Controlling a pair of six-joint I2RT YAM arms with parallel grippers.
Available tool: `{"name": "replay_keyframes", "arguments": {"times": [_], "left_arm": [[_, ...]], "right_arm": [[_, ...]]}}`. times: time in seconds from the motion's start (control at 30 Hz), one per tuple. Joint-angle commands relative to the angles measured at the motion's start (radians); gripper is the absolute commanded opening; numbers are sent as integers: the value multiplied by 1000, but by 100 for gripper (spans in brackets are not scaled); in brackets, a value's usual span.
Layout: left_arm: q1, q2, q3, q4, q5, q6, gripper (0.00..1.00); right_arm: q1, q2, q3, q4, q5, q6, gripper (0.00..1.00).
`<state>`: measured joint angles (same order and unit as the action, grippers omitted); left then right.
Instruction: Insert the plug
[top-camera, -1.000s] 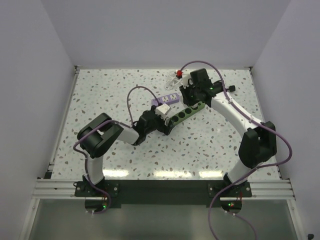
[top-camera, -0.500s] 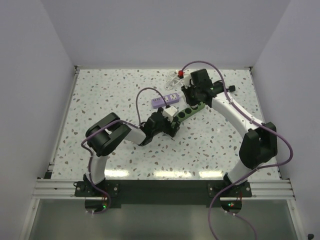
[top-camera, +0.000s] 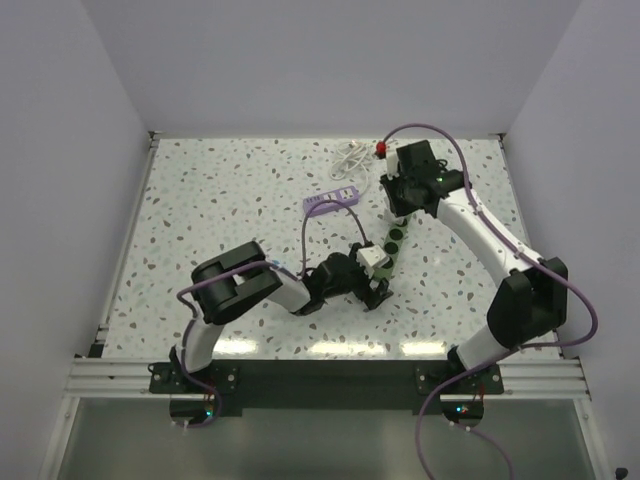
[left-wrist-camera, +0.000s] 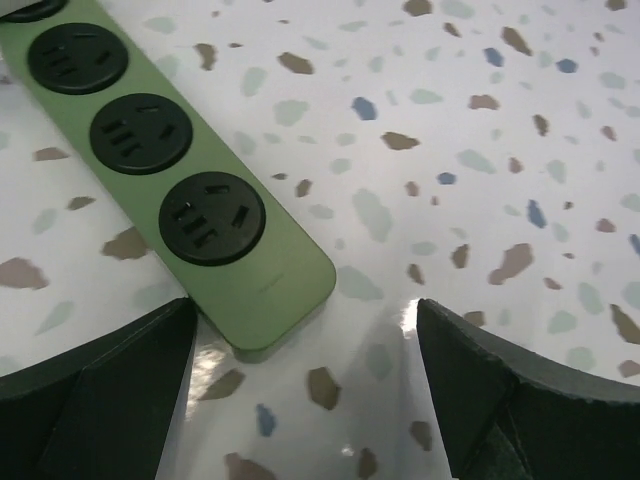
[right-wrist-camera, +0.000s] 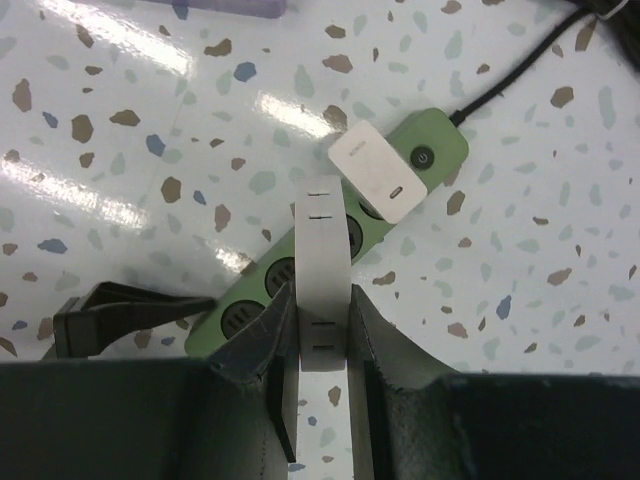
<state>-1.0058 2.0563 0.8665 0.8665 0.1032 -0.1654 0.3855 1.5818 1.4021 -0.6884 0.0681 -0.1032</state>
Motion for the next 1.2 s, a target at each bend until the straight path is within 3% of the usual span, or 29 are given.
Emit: {"name": "replay_keyframes", "arguments": {"times": [0.0,0.2,0.3,0.47,0.7,0.83,0.93,1.17], "left_arm": [[-59,54,25,29,134,-74,97],[-115,134,163,89,210,-89,97],[-123,130,158,130,230,-97,97],[-105,-16,-3,137,119,-37,98],[100,-295,-367,206,29,-106,98],[116,-392,-412,91,-171,-74,100],[125,-436,-429,43,-238,-92,100],[148,-487,-455,-9,-275,-117,100]], "right_arm": [[-20,-78,-35,-40,44,46,0],[-33,-161,-75,-82,47,69,0],[-57,-178,-91,-114,19,82,0],[-73,-174,-117,-183,-8,91,0],[-73,-117,-126,-253,-22,72,0],[-73,-86,-140,-244,-25,85,0],[-73,-56,-135,-247,-16,94,0],[-73,0,-109,-258,10,138,0]]}}
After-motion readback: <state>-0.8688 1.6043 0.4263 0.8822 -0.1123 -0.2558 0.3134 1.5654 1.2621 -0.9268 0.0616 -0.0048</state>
